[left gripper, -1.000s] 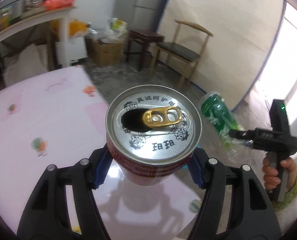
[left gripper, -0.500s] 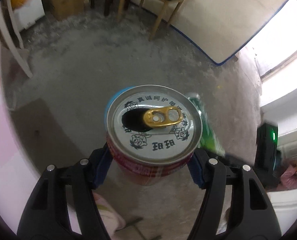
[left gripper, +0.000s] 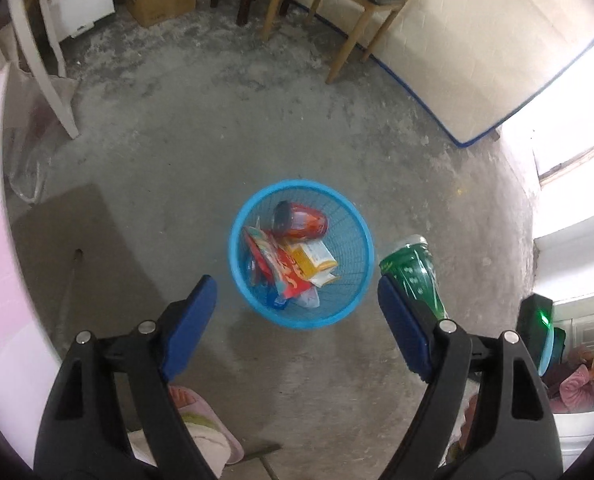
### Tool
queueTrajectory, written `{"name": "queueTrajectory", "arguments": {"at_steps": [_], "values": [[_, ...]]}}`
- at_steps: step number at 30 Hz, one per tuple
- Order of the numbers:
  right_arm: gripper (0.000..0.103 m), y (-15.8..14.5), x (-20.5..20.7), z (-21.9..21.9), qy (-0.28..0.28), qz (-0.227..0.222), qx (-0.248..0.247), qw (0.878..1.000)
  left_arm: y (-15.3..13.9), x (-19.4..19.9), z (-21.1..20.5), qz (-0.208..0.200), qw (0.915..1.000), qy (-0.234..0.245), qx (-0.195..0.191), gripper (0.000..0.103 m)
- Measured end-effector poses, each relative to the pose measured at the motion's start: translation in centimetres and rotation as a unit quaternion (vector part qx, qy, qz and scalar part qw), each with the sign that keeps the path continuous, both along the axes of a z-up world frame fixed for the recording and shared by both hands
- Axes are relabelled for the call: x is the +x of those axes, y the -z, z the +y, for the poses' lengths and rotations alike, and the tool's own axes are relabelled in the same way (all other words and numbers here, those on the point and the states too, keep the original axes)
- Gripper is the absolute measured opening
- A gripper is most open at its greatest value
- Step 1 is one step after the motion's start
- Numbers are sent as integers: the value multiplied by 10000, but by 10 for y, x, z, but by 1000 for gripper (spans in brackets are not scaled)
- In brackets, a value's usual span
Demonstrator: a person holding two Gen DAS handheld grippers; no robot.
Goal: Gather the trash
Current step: 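Carry the can and bottle to the blue wastebasket and release both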
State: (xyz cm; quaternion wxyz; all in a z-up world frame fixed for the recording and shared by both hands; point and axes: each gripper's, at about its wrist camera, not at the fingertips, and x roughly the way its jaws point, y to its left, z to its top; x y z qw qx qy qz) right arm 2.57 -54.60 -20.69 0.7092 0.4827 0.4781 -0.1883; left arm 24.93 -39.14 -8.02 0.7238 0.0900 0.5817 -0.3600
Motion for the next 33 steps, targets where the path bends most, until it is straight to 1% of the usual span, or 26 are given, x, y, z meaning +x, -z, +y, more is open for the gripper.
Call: {"name": "queueTrajectory", "arguments": {"at_steps": [3, 8, 12, 15, 16, 17, 19, 21, 23, 26, 29, 31, 33], "values": [[64, 4, 11, 1, -81, 36, -56, 9999, -22, -8, 28, -138, 9998, 0, -136, 78], [64, 15, 38, 0, -260, 151, -124, 9995, -64, -20, 81, -438, 9979, -41, -485, 78], [64, 18, 74, 0, -553, 189, -360, 9976, -93, -39, 137, -821, 9937, -221, -733, 78], [65, 24, 107, 4, -911, 250, -525, 9941, -100, -51, 172, -955, 9911, -417, -827, 79], [68, 28, 118, 6, -1036, 282, -586, 9925, -101, -54, 180, -974, 9905, -476, -847, 79], [75, 32, 125, 8, -1119, 322, -664, 9910, -101, -56, 190, -990, 9898, -562, -859, 80], [76, 38, 134, 13, -1214, 511, -842, 9877, -99, -61, 207, -988, 9885, -689, -910, 80], [76, 39, 134, 16, -1208, 556, -919, 9869, -97, -68, 224, -1010, 9872, -788, -947, 80], [76, 35, 126, 16, -1107, 490, -889, 9887, -94, -72, 235, -1064, 9861, -832, -973, 80], [76, 23, 108, 17, -979, 434, -919, 9900, -91, -77, 247, -1117, 9848, -834, -1033, 80], [76, 7, 88, 22, -883, 382, -1047, 9898, -92, -88, 256, -1225, 9826, -836, -1113, 80], [76, -10, 74, 29, -845, 314, -1170, 9890, -94, -94, 259, -1335, 9808, -822, -1163, 80], [76, -36, 56, 45, -885, 159, -1396, 9861, -98, -101, 261, -1503, 9775, -812, -1235, 80]]}}
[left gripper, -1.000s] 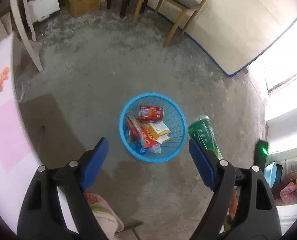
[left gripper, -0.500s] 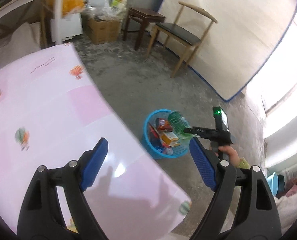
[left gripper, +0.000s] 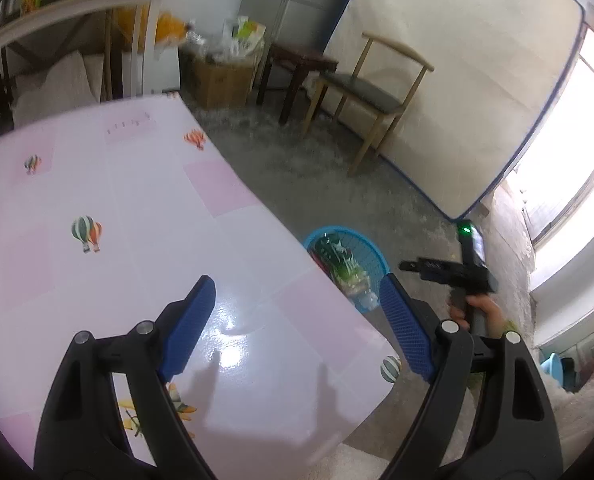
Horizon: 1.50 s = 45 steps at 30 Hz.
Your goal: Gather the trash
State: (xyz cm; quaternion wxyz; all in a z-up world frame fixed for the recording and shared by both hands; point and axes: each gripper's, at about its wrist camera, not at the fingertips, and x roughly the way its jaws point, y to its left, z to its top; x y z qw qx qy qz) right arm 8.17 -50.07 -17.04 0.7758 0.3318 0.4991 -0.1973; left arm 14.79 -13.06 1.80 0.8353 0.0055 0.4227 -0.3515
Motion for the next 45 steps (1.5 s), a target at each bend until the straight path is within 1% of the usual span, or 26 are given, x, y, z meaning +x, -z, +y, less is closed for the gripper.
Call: {"name": "queueTrajectory", "arguments": {"at_steps": [2, 3, 4, 7, 9, 10, 11, 13, 15, 16, 18, 20, 22, 24, 26, 28, 29, 30, 31, 32, 33, 34, 35, 37, 41, 45], "values": [[78, -21, -13, 17, -108, -132, -225, 9996, -6, -12, 5, -222, 9997, -28, -62, 84], [79, -39, -24, 32, -204, -247, -415, 9986, -8, -18, 7, -308, 9995, -48, -95, 84], [82, -47, -30, 40, -249, -317, -512, 9979, -9, -25, 9, -404, 9991, -80, -113, 85], [89, -85, -54, 82, -453, -641, -886, 9930, -10, -44, 17, -574, 9981, -214, -120, 90], [90, -105, -65, 108, -566, -785, -1146, 9887, -10, -54, 24, -598, 9975, -327, -176, 92], [92, -119, -73, 128, -658, -912, -1382, 9840, -10, -59, 31, -605, 9972, -388, -191, 92], [95, -127, -77, 138, -720, -979, -1532, 9807, -9, -62, 36, -617, 9968, -468, -191, 93], [97, -149, -85, 166, -843, -1207, -1965, 9694, -10, -70, 49, -633, 9954, -690, -196, 93], [97, -167, -91, 191, -901, -1287, -2423, 9574, -11, -76, 57, -659, 9936, -907, -156, 94], [97, -172, -92, 199, -930, -1321, -2539, 9536, -12, -80, 62, -699, 9911, -1136, -45, 94], [97, -183, -94, 217, -1018, -1452, -2652, 9478, -11, -86, 67, -736, 9871, -1417, 116, 94], [97, -190, -95, 231, -1107, -1605, -2638, 9447, -12, -91, 71, -724, 9840, -1611, 232, 94], [97, -196, -94, 250, -1295, -1623, -2803, 9372, -13, -97, 77, -767, 9795, -1832, 348, 94], [97, -198, -91, 264, -1388, -1527, -2982, 9319, -12, -105, 82, -908, 9702, -2164, 597, 94], [97, -199, -90, 277, -1485, -1475, -3000, 9307, -13, -112, 86, -938, 9650, -2355, 670, 94], [97, -197, -90, 285, -1580, -1440, -2977, 9304, -10, -114, 92, -792, 9686, -2290, 556, 94], [97, -194, -91, 289, -1596, -1398, -2989, 9304, -9, -113, 94, -704, 9708, -2253, 437, 94], [97, -191, -92, 292, -1611, -1346, -2978, 9312, -8, -114, 96, -614, 9717, -2255, 345, 94], [97, -189, -93, 294, -1606, -1311, -2956, 9325, -7, -114, 97, -519, 9707, -2324, 323, 94], [97, -186, -94, 295, -1596, -1258, -2938, 9340, -5, -114, 97, -486, 9679, -2434, 389, 94], [97, -182, -95, 294, -1574, -1186, -2918, 9360, -3, -115, 96, -484, 9653, -2517, 496, 94], [97, -178, -96, 294, -1542, -1113, -2864, 9391, -1, -114, 93, -486, 9626, -2574, 691, 94], [97, -176, -96, 293, -1534, -1083, -2812, 9411, 0, -116, 92, -497, 9613, -2589, 799, 94], [97, -171, -99, 292, -1514, -991, -2768, 9437, 3, -117, 89, -571, 9559, -2662, 1101, 94], [97, -162, -98, 286, -1462, -784, -2807, 9454, 8, -120, 92, -608, 9481, -2818, 1343, 94], [97, -154, -99, 276, -1339, -659, -2715, 9508, 15, -118, 101, -452, 9399, -3028, 1514, 94]]}}
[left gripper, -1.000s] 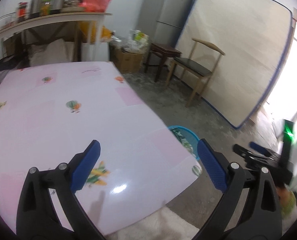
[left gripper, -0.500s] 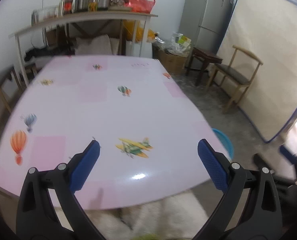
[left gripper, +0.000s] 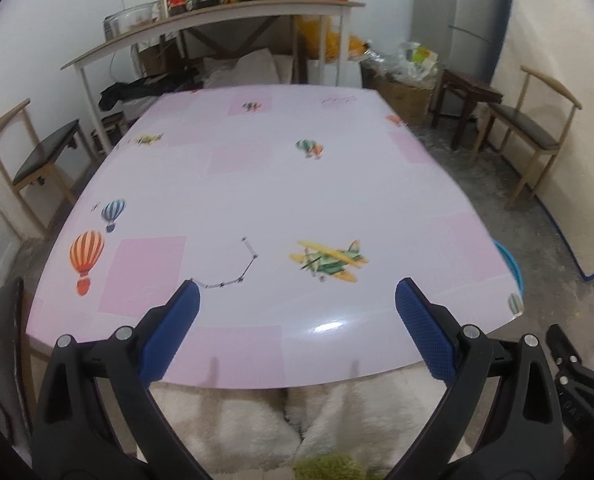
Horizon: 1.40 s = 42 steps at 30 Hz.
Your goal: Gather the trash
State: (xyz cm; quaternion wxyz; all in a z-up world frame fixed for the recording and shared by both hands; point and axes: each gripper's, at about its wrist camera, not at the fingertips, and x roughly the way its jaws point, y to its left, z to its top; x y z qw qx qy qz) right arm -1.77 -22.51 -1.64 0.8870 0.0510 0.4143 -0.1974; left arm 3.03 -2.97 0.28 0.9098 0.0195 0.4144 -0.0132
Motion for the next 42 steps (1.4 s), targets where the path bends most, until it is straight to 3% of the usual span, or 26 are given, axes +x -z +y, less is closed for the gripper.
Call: {"name": "queueTrajectory", "arguments": {"at_steps": [10, 42], "values": [[97, 7, 3, -13, 127, 84, 41, 9999, 13, 2, -13, 335, 9990, 154, 262, 94], [97, -4, 1, -13, 170, -52, -8, 9998, 11, -1, -20, 313, 9988, 282, 256, 94]]}}
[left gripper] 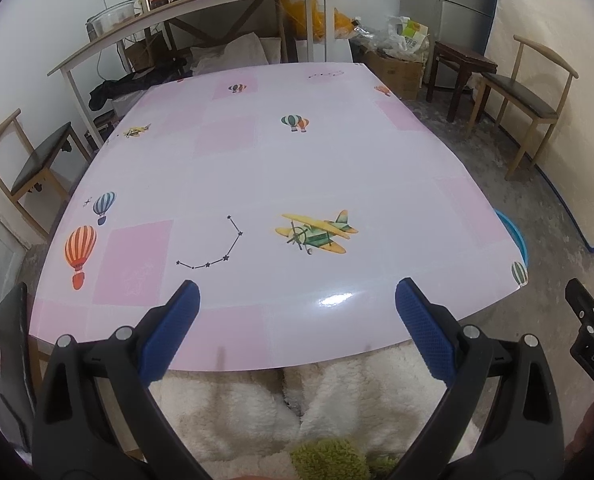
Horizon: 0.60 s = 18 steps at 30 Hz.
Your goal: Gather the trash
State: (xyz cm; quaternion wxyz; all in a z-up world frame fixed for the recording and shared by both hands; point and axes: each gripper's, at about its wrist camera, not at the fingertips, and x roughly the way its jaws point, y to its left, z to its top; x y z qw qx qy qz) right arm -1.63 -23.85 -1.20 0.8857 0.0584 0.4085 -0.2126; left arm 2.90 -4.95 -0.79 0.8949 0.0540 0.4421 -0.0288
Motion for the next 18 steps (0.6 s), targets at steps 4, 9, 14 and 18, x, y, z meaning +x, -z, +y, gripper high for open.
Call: {"name": "queueTrajectory", "arguments": {"at_steps": [4, 9, 14, 18], "values": [[97, -2, 2, 2, -6, 19, -14, 10000, 0, 0, 1, 0, 10000, -5, -2, 94], [97, -2, 2, 1, 10, 22, -6, 10000, 1, 0, 4, 19, 10000, -22, -33, 94], [97, -2, 1, 1, -5, 28, -22, 10000, 2, 1, 6, 25, 10000, -38, -42, 94], [97, -2, 2, 1, -4, 35, -18, 10000, 5, 1, 9, 53, 9999, -61, -66, 94]]}}
